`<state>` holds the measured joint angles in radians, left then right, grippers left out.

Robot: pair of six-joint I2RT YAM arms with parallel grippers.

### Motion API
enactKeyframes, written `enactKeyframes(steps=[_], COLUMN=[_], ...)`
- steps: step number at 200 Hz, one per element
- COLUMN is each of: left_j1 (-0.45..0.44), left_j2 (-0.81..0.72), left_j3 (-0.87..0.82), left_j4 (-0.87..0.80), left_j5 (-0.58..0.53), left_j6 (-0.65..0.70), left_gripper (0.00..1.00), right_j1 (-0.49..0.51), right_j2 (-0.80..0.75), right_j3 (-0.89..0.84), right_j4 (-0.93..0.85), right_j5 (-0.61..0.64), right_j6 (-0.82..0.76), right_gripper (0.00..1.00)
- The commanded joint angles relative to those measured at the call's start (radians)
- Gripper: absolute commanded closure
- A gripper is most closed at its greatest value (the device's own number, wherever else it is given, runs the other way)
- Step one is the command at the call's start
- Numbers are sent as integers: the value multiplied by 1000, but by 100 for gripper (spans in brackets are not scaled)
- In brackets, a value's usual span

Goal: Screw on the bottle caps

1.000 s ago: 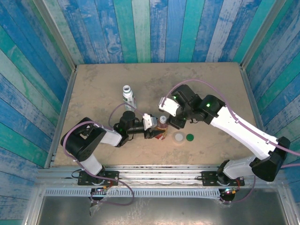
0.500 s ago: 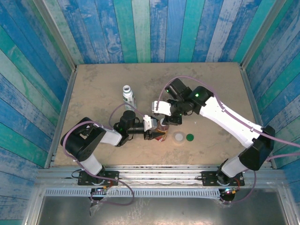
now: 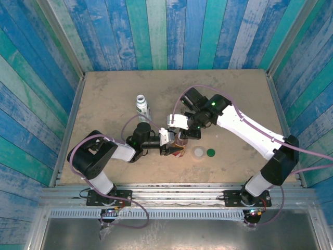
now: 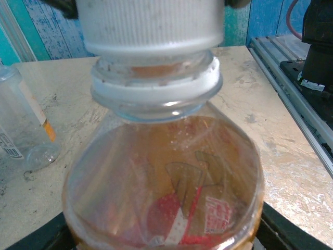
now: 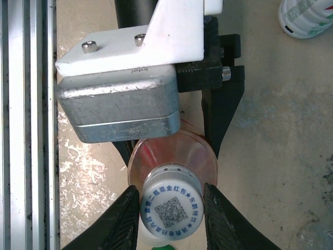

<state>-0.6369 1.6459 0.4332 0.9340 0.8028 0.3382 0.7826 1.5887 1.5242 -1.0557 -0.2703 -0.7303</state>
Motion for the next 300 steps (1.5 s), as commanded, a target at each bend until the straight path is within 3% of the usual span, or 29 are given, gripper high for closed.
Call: enactKeyframes(steps=[1,59,97,140,174,201,258,300], left_j1=[-3,-2,-3,-3,-2,-3,-3,-3], left_j2=[-17,-19,-20,-19,-25,-27,-39,-38], left_j3=[-6,-4,-3,2,-1,0,-11,-9], left_j4=[-106,-104,-104,-106,-108,-101,-97,-101], left_j5=[10,-1,-37,-105,-134,-135,-139,-139], left_j6=[5,-4,-17,-46,-53,-57,-51,-50], left_gripper=[37,37,38,38,38,38,38,38], right_j1=[-4,-5,13,96,175,192,188,185], right_j2=[9,20,35,11,-7,11,-13,-19], right_j3=[28,30,42,-13,-55,-52,-43,-33], right_j4=[-49,-54,-55,19,62,57,62,65], right_j5=[-3,-9,-1,182,374,408,425,394], right_j6=[-83,-52,92,442,849,1096,1036,989], right_gripper=[65,70,70,74,77,78,69,54])
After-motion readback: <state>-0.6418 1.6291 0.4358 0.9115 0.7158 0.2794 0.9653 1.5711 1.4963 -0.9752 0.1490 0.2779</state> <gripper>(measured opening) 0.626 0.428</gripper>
